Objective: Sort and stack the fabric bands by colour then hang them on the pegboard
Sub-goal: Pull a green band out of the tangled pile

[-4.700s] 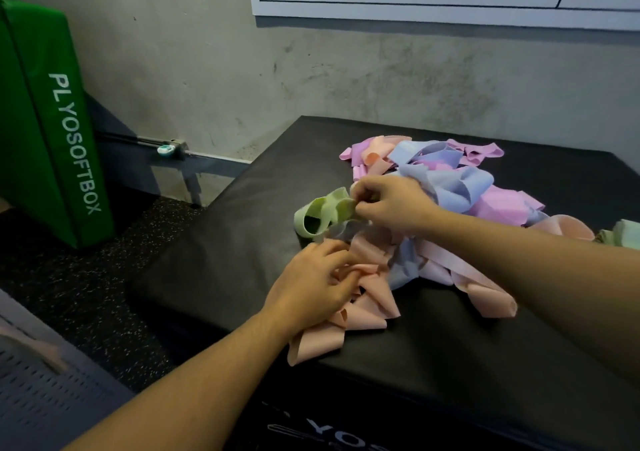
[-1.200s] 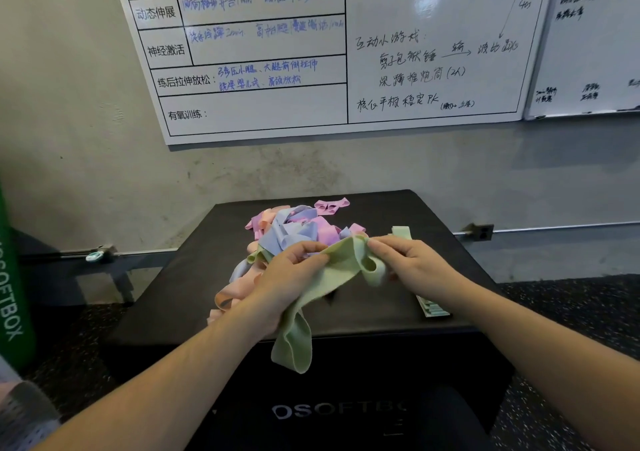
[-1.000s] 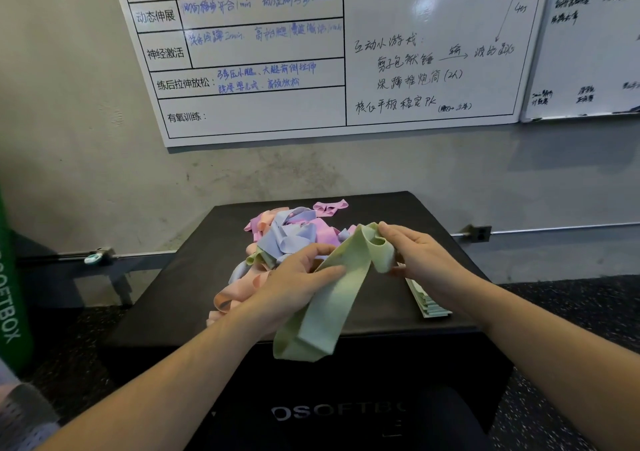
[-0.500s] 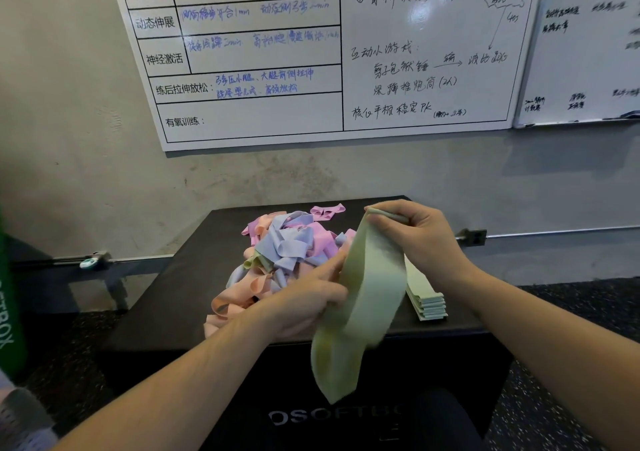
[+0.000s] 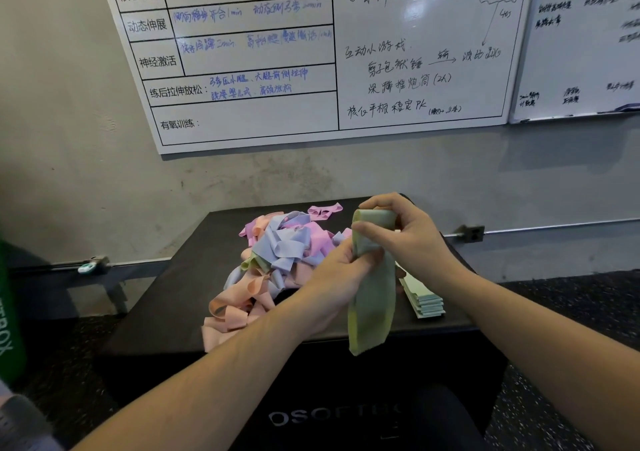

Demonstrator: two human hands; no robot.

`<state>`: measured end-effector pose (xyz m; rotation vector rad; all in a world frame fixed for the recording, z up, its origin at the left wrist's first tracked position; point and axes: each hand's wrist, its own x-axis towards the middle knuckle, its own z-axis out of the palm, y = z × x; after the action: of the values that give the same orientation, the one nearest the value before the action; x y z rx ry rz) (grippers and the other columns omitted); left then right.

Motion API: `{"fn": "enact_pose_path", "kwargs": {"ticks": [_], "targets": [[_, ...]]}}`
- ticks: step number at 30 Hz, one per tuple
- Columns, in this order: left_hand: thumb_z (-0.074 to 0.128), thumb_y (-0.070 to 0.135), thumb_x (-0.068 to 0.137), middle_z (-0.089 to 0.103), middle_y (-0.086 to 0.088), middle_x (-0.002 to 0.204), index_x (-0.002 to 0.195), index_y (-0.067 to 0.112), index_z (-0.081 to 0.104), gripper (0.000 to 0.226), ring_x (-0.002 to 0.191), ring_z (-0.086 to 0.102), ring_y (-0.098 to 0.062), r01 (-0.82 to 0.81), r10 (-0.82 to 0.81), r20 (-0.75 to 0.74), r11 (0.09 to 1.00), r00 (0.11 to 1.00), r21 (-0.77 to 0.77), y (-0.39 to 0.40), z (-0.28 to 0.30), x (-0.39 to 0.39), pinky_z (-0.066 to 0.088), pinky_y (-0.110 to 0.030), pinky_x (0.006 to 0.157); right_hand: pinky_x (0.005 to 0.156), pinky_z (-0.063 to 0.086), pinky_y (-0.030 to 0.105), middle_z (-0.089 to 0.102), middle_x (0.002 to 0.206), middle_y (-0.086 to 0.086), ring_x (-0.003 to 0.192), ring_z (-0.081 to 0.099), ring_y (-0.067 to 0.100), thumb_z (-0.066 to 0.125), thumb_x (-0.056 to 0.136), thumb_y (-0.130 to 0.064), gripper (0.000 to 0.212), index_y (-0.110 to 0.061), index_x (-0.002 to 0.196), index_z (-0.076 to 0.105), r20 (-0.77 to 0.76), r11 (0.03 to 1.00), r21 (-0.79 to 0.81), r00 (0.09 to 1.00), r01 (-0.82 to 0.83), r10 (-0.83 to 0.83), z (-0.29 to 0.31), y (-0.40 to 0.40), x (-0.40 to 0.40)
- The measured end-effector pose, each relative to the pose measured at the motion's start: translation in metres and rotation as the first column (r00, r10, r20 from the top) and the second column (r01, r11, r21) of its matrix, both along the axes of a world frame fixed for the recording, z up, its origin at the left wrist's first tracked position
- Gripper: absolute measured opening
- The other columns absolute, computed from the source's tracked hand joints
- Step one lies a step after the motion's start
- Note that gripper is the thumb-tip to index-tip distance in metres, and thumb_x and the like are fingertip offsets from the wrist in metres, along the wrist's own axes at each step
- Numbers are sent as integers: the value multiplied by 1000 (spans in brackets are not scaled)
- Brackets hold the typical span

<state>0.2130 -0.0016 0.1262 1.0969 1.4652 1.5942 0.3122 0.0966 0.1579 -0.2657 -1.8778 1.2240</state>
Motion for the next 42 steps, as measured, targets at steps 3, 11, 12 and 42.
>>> {"fn": "enact_pose_path", "kwargs": {"ticks": [3, 11, 12, 42], "targets": [[49, 20, 107, 74, -12, 92, 121, 17, 64, 21, 85, 71, -27, -33, 25, 108, 997, 994, 70, 5, 0, 5, 60, -42, 81, 60, 56, 29, 64, 98, -1, 76, 61, 11, 78, 87, -26, 35, -32, 117, 59, 89, 998, -39, 995, 51, -47, -11, 7, 6], [40, 26, 108, 65, -16, 94, 119, -3, 55, 34, 85, 66, -29, -174, 105, 644, 984, 758, 45, 30, 5, -3, 54, -42, 85, 77, 47, 23, 73, 104, -7, 88, 68, 0, 74, 75, -64, 53, -26, 109, 65, 312, 948, -315, 938, -46, 150, -58, 18, 27], [40, 27, 109, 68, -16, 102, 122, -3, 56, 37, 85, 69, -27, -207, 120, 692, 977, 712, 44, 35, 5, -4, 57, -42, 85, 76, 49, 25, 75, 100, -3, 87, 70, 6, 76, 79, -57, 47, -22, 109, 65, 331, 942, -330, 926, -63, 178, -63, 21, 30], [49, 24, 107, 77, -6, 88, 113, 15, 63, 17, 54, 64, -6, -401, 476, 439, 879, 762, -256, 157, -73, -84, 41, -18, 74, 80, 52, 17, 74, 116, -2, 97, 69, 5, 68, 87, 4, 43, -21, 123, 70, 430, 907, -409, 855, -103, 291, -149, 154, 80]]}}
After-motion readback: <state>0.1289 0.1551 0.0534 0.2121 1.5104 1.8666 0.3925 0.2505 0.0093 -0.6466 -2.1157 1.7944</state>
